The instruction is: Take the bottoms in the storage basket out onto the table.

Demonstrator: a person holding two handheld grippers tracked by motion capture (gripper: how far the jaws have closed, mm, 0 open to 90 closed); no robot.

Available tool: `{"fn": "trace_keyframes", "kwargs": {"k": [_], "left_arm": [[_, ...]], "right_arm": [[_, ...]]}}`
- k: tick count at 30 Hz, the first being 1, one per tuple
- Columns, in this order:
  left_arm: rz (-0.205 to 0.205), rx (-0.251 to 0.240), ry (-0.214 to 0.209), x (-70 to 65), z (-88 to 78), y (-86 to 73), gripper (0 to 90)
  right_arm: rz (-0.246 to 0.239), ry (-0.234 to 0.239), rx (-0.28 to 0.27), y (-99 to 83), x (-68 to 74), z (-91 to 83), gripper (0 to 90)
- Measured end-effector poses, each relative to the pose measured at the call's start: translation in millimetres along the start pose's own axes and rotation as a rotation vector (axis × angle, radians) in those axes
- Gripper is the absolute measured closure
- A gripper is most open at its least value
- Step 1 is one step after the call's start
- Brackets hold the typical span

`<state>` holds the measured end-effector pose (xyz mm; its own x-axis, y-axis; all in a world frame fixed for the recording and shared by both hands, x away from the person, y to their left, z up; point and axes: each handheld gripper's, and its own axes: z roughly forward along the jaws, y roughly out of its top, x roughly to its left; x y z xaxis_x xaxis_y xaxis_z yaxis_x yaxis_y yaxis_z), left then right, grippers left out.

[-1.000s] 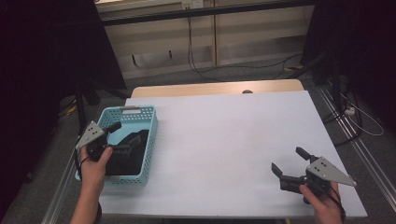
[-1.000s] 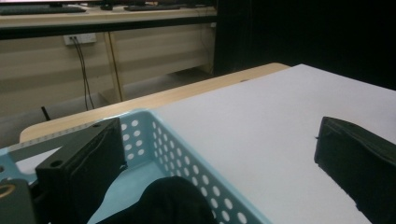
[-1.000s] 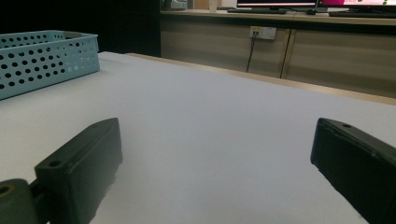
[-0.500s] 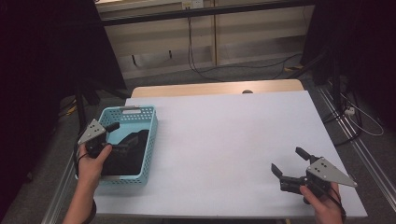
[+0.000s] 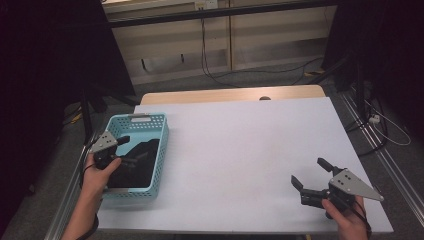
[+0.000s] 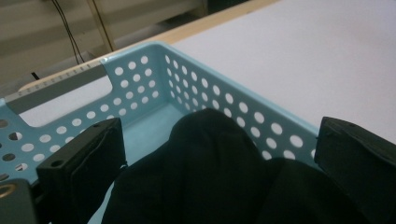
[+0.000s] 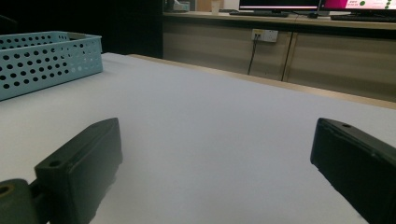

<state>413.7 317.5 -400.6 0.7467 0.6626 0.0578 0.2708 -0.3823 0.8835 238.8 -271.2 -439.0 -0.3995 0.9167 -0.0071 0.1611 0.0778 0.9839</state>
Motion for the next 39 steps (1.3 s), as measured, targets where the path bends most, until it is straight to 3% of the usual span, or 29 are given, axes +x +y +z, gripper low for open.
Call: {"fn": "trace_keyframes", "kwargs": {"k": [1,8,16,23,30,32,39], "left_arm": [[0.009,0.027,-0.006,1.0,2.0,-1.1,2.0],[0.047,0.094,-0.039,3.0,9.1,-4.8,2.6],[0.047,0.155,-0.061,5.2,18.5,-10.8,2.5],[0.067,0.251,-0.103,5.8,25.6,-15.6,2.6],[0.045,0.289,-0.117,8.3,29.8,-21.5,2.4],[0.053,0.332,-0.117,10.1,32.4,-25.4,2.1],[0.057,0.38,-0.134,9.5,38.2,-30.4,1.9]], "right_arm": [[-0.003,0.004,0.001,0.1,0.8,0.1,1.6],[-0.009,0.01,0.003,-0.3,1.9,0.0,1.7],[-0.004,0.008,0.002,-0.1,1.0,-0.7,1.6],[-0.006,0.013,0.002,-0.1,2.2,-0.2,1.7],[-0.004,0.015,0.005,-0.2,3.0,1.0,1.7],[-0.009,0.015,0.004,0.2,3.9,1.0,1.7],[-0.011,0.019,0.002,0.4,4.5,1.4,1.6]]}}
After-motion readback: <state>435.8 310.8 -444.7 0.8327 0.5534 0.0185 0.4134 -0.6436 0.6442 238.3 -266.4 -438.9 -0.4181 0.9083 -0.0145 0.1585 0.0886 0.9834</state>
